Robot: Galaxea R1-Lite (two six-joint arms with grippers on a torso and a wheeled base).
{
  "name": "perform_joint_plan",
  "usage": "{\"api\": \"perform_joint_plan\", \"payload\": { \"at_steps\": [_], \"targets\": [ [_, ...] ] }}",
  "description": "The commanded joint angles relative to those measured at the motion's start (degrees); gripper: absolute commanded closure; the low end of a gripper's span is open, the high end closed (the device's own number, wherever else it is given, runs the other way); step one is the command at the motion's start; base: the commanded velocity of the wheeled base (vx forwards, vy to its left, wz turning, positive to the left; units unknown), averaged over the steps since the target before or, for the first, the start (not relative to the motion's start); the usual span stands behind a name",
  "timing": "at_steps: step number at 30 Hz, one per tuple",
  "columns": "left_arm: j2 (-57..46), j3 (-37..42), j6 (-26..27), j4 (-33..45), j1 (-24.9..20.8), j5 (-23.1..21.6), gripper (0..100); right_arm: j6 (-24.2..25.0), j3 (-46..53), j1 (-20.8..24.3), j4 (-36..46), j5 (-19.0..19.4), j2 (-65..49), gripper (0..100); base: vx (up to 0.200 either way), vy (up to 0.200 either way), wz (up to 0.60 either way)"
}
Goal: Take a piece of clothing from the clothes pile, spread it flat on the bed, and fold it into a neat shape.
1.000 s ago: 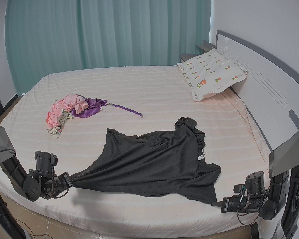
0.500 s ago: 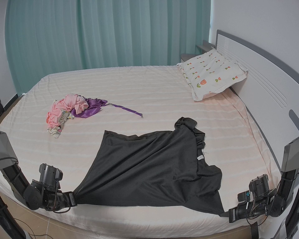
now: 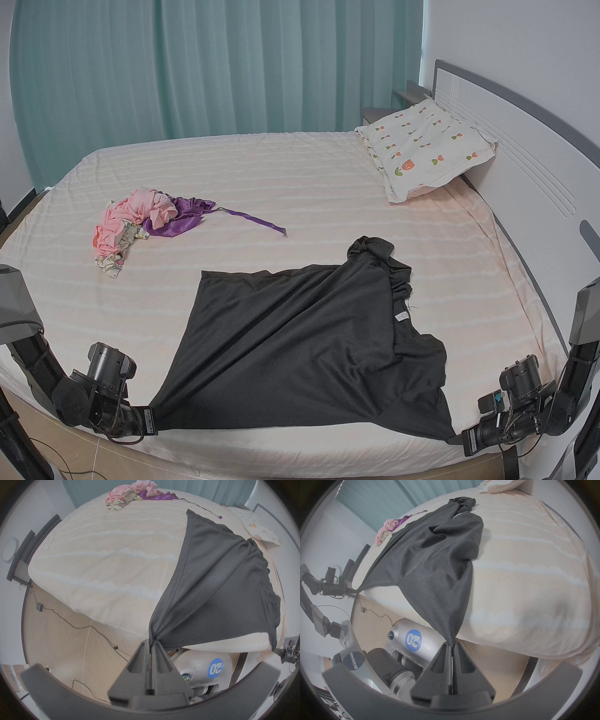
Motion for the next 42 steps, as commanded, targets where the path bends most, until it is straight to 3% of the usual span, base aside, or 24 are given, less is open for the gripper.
{"api": "perform_joint_plan", "payload": {
  "at_steps": [1, 5, 6, 7, 8, 16, 20, 23, 30, 42],
  "targets": [
    [1.4, 0.2, 0.1, 0.1, -0.7, 0.1, 100, -0.8, 1.0, 0.1, 0.5, -0.9, 0.0, 100, 0.0, 0.0, 0.0],
    [2.6, 0.1, 0.1, -0.1, -0.9, 0.1, 100, -1.0, 1.0, 0.3, 0.3, -1.3, 0.5, 100, 0.0, 0.0, 0.0],
    [2.8, 0.2, 0.1, -0.1, -0.9, 0.1, 0, -1.0, 1.0, 0.3, 0.2, -1.3, 0.5, 100, 0.0, 0.0, 0.0],
    [2.9, 0.3, 0.2, -0.1, -0.9, 0.1, 0, -1.0, 0.9, 0.4, 0.2, -1.3, 0.6, 100, 0.0, 0.0, 0.0],
    [3.1, 0.3, 0.2, -0.2, -1.0, 0.1, 0, -1.0, 0.9, 0.7, 0.2, -1.3, 0.6, 0, 0.0, 0.0, 0.0],
    [2.9, -0.2, 0.0, -0.5, -1.1, 0.1, 0, -0.7, 0.5, 0.5, -0.8, -1.6, -0.2, 0, 0.0, 0.0, 0.0],
    [0.4, -0.5, -0.1, -0.5, -0.5, 0.4, 0, -0.6, 1.0, -0.4, -5.2, -3.9, -0.9, 0, 0.0, 0.0, 0.0],
    [-4.7, -1.3, 0.0, -0.1, 2.0, 0.3, 0, -0.5, 1.0, -1.7, -8.6, -5.8, -1.9, 0, 0.0, 0.0, 0.0],
    [-10.0, -2.9, 0.0, -0.1, 4.3, -0.2, 0, -0.2, 0.2, -2.6, -9.6, -6.1, -4.7, 0, 0.0, 0.0, 0.0],
    [-10.2, -4.4, -0.3, -0.6, 4.2, 0.1, 0, 4.7, -2.9, -2.2, -9.5, -7.6, -3.8, 0, 0.0, 0.0, 0.0]
  ]
}}
